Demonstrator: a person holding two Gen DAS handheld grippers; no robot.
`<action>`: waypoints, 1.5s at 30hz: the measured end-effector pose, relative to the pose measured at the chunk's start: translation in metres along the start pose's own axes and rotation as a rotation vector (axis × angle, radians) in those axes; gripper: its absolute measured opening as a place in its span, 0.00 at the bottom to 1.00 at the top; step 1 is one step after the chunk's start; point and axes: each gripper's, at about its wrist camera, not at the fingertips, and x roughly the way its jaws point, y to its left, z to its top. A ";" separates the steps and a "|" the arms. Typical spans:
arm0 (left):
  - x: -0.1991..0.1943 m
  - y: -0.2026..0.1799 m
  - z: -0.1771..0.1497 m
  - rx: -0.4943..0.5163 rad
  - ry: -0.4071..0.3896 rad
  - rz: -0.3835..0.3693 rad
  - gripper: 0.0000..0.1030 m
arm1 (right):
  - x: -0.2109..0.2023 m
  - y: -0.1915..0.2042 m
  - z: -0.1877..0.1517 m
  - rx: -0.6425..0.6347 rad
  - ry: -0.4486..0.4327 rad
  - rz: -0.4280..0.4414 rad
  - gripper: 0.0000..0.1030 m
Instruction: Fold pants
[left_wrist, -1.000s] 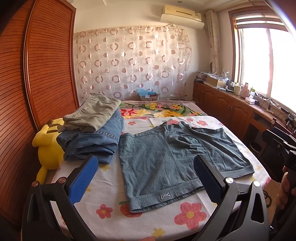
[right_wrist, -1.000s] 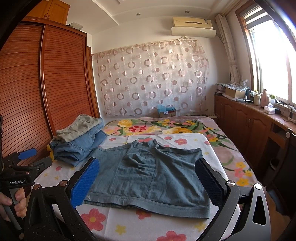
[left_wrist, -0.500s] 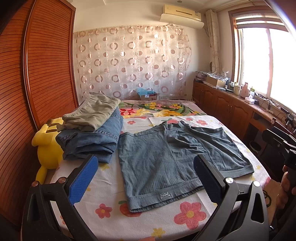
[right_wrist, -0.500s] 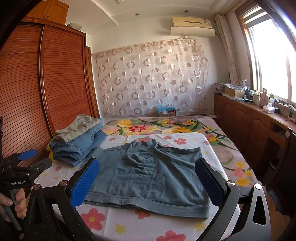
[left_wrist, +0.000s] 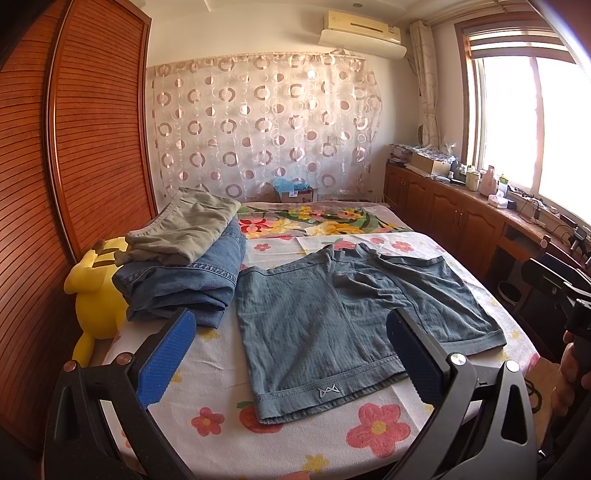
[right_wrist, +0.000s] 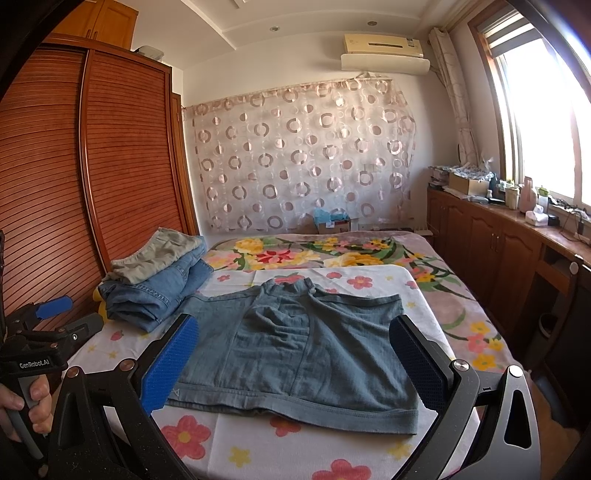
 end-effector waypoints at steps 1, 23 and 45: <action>0.001 -0.001 0.000 0.000 0.000 0.001 1.00 | 0.000 0.000 0.001 0.000 0.000 0.000 1.00; -0.001 -0.003 0.002 0.002 0.009 -0.003 1.00 | 0.002 -0.003 0.001 0.004 0.002 -0.003 1.00; 0.073 -0.005 0.008 0.075 0.086 -0.064 1.00 | 0.032 -0.029 0.008 -0.059 0.049 -0.018 0.93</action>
